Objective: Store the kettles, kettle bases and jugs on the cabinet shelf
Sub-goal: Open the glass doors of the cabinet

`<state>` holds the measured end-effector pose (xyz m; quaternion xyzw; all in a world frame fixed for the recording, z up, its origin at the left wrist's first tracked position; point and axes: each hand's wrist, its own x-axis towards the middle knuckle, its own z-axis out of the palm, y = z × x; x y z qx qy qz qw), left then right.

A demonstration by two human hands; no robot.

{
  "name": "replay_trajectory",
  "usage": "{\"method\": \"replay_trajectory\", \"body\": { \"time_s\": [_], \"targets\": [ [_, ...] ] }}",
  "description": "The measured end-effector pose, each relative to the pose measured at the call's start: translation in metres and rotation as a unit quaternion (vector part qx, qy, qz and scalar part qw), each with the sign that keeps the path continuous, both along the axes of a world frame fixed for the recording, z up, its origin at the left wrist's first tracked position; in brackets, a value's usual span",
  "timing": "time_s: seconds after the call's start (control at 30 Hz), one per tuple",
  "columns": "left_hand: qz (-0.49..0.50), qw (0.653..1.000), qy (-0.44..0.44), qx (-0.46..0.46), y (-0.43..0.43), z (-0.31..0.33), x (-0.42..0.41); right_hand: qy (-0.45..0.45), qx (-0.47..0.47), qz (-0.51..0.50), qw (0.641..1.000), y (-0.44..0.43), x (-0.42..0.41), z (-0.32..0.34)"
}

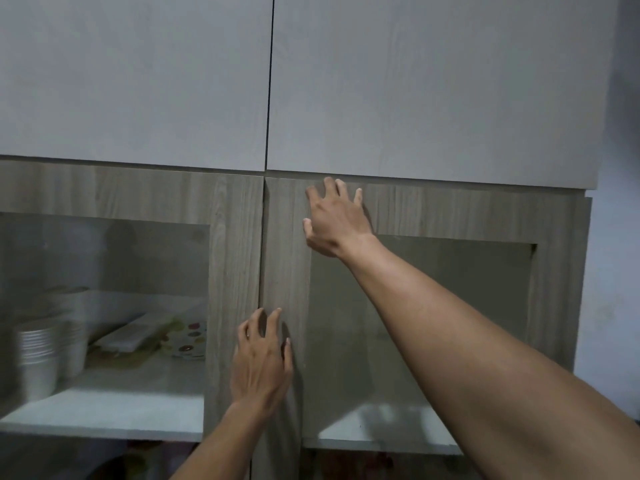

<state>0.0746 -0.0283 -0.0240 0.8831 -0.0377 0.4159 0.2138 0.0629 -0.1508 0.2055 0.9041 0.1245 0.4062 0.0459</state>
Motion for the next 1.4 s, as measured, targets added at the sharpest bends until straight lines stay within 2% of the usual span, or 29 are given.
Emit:
{"method": "replay_trajectory", "body": {
  "time_s": [0.1, 0.27, 0.43, 0.53, 0.63, 0.8, 1.03, 1.23, 1.4],
  "targets": [
    [0.023, 1.000, 0.001, 0.002, -0.002, 0.002, 0.006, 0.001, 0.007, 0.008, 1.000, 0.001, 0.006, 0.006],
    [0.020, 0.998, -0.046, -0.031, -0.005, 0.004, 0.009, -0.009, 0.022, 0.018, 1.000, 0.007, 0.010, 0.010],
    [-0.027, 0.987, -0.062, -0.148, -0.010, 0.004, -0.006, -0.024, 0.037, 0.029, 0.999, 0.005, -0.001, 0.014],
    [-0.062, 0.969, -0.036, -0.235, -0.009, 0.007, -0.020, -0.024, 0.050, 0.044, 0.998, 0.006, -0.015, 0.015],
    [-0.074, 0.959, -0.003, -0.274, -0.003, 0.012, -0.042, -0.015, 0.059, 0.048, 0.997, 0.005, -0.037, 0.018],
    [-0.076, 0.963, -0.012, -0.257, 0.005, 0.012, -0.088, 0.018, 0.087, 0.051, 0.995, 0.004, -0.084, 0.016],
    [-0.153, 0.960, -0.050, -0.231, 0.012, 0.006, -0.184, 0.042, 0.151, 0.045, 0.987, 0.000, -0.189, 0.008],
    [-0.201, 0.957, -0.074, -0.198, -0.009, 0.009, -0.281, 0.010, 0.175, 0.037, 0.984, -0.015, -0.285, 0.008],
    [-0.308, 0.927, -0.099, -0.188, -0.043, 0.004, -0.339, -0.032, 0.152, 0.007, 0.988, -0.047, -0.351, 0.011]
  ]
}}
